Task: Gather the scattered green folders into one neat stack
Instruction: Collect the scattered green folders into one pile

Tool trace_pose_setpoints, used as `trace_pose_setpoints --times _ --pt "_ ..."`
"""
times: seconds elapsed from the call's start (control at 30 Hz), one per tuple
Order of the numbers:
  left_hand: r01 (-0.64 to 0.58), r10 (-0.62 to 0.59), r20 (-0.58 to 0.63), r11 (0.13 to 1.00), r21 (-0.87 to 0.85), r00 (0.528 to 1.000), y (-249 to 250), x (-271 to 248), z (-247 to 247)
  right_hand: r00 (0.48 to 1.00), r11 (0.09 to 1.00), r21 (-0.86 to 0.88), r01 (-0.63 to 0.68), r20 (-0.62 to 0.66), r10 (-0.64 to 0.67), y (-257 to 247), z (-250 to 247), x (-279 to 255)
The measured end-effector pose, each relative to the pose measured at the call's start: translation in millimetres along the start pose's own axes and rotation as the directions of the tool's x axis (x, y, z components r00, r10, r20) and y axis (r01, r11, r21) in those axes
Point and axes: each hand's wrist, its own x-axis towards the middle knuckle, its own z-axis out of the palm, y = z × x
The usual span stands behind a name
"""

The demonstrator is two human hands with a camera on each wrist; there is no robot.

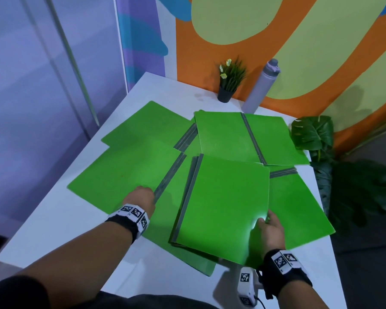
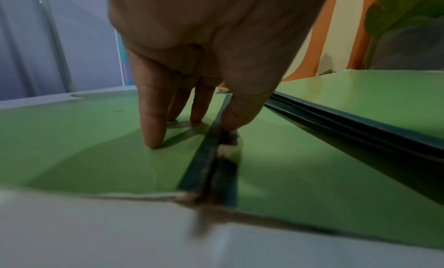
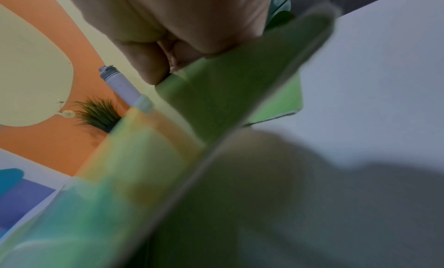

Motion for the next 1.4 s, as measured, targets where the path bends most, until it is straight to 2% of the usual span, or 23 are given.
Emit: trace_pose_setpoints --times 0.1,0.2,0.27,0.3,0.37,0.43,0.47,0.5,0.57,0.63,0.7,0.77,0.8,0.83,0.9,0.97,1.07,1.13,1.2,1.27,1.4 --pt "-0.02 0.02 -0.025 1.0 0.022 0.999 2 -5 -7 1.0 0.999 -0.034 0.023 -0.013 -0.023 7 2 14" --pt "-0.052 0.05 -0.146 0.999 -0.006 0.988 -4 -15 -31 0.999 0.999 0.026 0.034 0.025 -0.034 6 2 21" --pt "-0.054 0.038 -0.265 0.997 -0.052 0.964 -7 -23 -59 0.999 0.996 0.085 0.031 0.042 -0.034 -2 4 23" --pt "-0.059 0.025 -0.35 0.994 -0.088 0.936 -8 -29 -73 0.998 0.993 0.118 0.02 0.054 -0.027 -7 6 22" --pt "-0.103 -0.009 -0.524 0.978 -0.183 0.852 -8 -41 -102 0.996 0.984 0.176 0.011 0.087 -0.026 -19 8 23" --pt "-0.17 -0.068 -0.606 0.93 -0.327 0.793 -14 -55 -119 0.99 0.98 0.199 -0.008 0.136 -0.02 -23 17 22" --pt "-0.218 -0.094 -0.616 0.885 -0.411 0.782 -15 -60 -124 0.987 0.975 0.22 -0.017 0.162 -0.019 -25 23 23" --pt "-0.255 -0.116 -0.589 0.822 -0.509 0.8 -16 -63 -126 0.98 0.968 0.25 -0.037 0.196 -0.014 -27 30 22" --pt "-0.28 -0.134 -0.475 0.658 -0.699 0.87 -16 -64 -121 0.966 0.944 0.323 -0.072 0.258 -0.014 -30 45 24" --pt "-0.224 -0.128 -0.319 0.475 -0.851 0.939 -15 -60 -109 0.953 0.946 0.311 -0.086 0.304 -0.014 -34 56 24" --pt "-0.153 -0.062 -0.191 0.386 -0.91 0.98 -14 -57 -95 0.945 0.971 0.23 -0.071 0.326 -0.008 -35 65 26" --pt "-0.083 -0.019 -0.093 0.301 -0.95 0.995 -11 -62 -86 0.947 0.988 0.149 -0.027 0.321 -0.023 -33 71 30" --pt "-0.063 -0.002 -0.066 0.279 -0.958 0.998 -9 -65 -82 0.951 0.993 0.118 -0.006 0.309 -0.031 -32 74 33" --pt "-0.037 0.008 -0.037 0.294 -0.955 0.999 -7 -67 -79 0.954 0.996 0.091 0.013 0.297 -0.04 -32 77 37" --pt "-0.029 0.0 -0.032 0.393 -0.919 0.999 -1 -68 -77 0.948 0.997 0.039 0.067 0.31 -0.076 -33 84 43" --pt "-0.033 -0.069 -0.068 0.423 -0.906 0.995 1 -63 -73 0.923 0.986 -0.038 0.164 0.36 -0.139 -39 91 51" --pt "-0.025 -0.142 -0.089 0.404 -0.914 0.986 -3 -56 -72 0.902 0.869 -0.325 0.373 0.347 -0.258 -49 99 81" --pt "-0.031 -0.174 -0.11 0.402 -0.915 0.979 -9 -54 -73 0.926 0.729 -0.576 0.371 0.286 -0.246 -52 97 111" --pt "-0.038 -0.191 -0.123 0.397 -0.917 0.974 -15 -52 -72 0.943 0.572 -0.75 0.332 0.256 -0.212 -50 92 137" --pt "-0.042 -0.202 -0.127 0.38 -0.924 0.971 -22 -52 -71 0.946 0.449 -0.833 0.324 0.274 -0.173 -48 91 156" --pt "-0.042 -0.201 -0.114 0.333 -0.942 0.973 -36 -49 -66 0.923 0.304 -0.872 0.383 0.376 -0.085 -41 100 165"
